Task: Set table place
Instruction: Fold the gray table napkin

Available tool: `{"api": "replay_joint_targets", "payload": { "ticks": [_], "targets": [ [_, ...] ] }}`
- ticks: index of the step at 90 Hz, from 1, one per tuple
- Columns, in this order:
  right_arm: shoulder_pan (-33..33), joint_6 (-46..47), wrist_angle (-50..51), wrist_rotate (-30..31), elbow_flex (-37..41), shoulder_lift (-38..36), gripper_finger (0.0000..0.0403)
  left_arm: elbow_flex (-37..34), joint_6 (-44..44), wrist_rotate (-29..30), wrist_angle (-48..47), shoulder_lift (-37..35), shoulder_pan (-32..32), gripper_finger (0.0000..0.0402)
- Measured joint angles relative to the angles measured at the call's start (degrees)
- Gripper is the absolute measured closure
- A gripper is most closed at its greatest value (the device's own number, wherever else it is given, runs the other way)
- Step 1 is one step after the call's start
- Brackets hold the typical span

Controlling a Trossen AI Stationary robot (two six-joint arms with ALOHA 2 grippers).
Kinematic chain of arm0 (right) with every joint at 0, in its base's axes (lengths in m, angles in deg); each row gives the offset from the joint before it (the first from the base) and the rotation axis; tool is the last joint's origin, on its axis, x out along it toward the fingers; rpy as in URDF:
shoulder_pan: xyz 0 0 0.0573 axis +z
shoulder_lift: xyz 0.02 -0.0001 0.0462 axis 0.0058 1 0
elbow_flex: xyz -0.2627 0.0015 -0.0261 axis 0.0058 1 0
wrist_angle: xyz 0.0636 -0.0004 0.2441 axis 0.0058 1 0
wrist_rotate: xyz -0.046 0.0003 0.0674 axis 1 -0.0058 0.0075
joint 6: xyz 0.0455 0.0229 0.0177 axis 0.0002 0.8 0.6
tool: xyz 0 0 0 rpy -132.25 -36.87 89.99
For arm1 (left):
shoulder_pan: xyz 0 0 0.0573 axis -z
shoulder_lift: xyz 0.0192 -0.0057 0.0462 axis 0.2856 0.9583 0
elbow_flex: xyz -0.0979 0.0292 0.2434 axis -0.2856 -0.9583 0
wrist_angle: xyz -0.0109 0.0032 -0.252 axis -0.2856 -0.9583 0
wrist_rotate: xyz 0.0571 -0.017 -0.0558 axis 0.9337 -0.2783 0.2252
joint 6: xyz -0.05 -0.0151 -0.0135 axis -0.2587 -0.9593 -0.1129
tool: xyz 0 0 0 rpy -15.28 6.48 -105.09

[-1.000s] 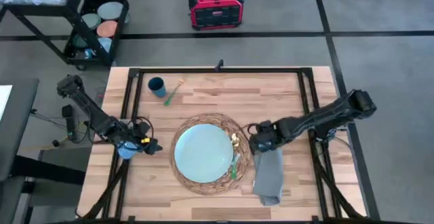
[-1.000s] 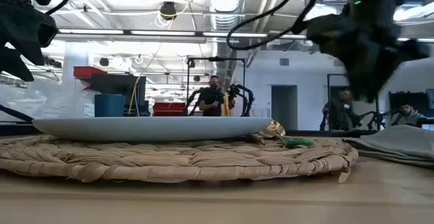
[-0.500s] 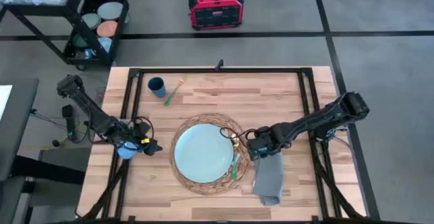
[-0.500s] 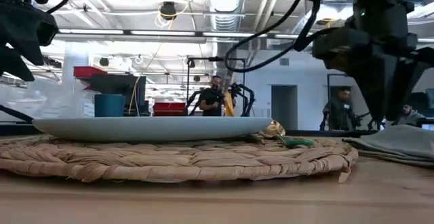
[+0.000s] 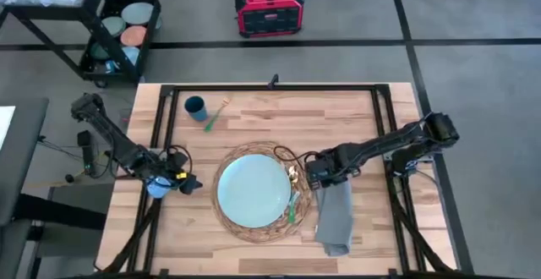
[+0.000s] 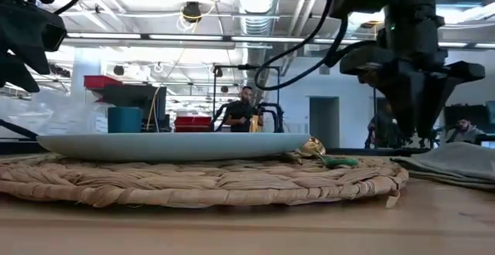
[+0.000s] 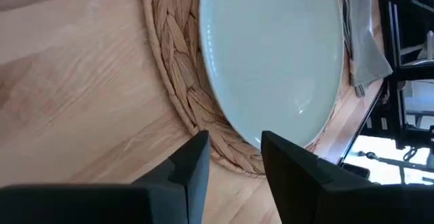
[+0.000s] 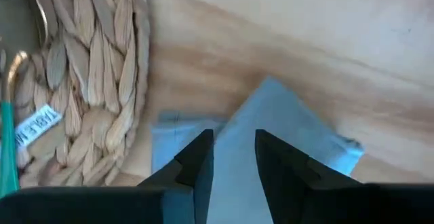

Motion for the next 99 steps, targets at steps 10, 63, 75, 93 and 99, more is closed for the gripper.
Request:
{"api": "replay_joint_targets", "payload": {
  "ticks": [10, 63, 75, 93, 99],
  "targets": [
    [-0.1, 0.2, -0.3, 0.0, 0.4, 0.0, 0.0305, 0.0, 0.6, 0.0, 0.0, 0.0, 0.0, 0.0283],
    [-0.6, 3.4, -6.8, -3.2, 5.7, 0.0, 0.0305, 0.0, 1.9, 0.0, -0.1, 0.0, 0.0, 0.0283],
    [-0.5, 5.0, -6.0, -3.2, 5.7, 0.0, 0.0305, 0.0, 2.8, 0.0, -0.1, 0.0, 0.0, 0.0283],
    [-0.5, 5.1, -6.3, -3.1, 5.7, 0.0, 0.0305, 0.0, 2.9, 0.0, -0.1, 0.0, 0.0, 0.0283],
    [-0.7, 5.2, -6.4, -3.1, 5.7, 0.0, 0.0305, 0.0, 3.2, 0.0, -0.1, 0.0, 0.0, 0.0283]
  ]
}}
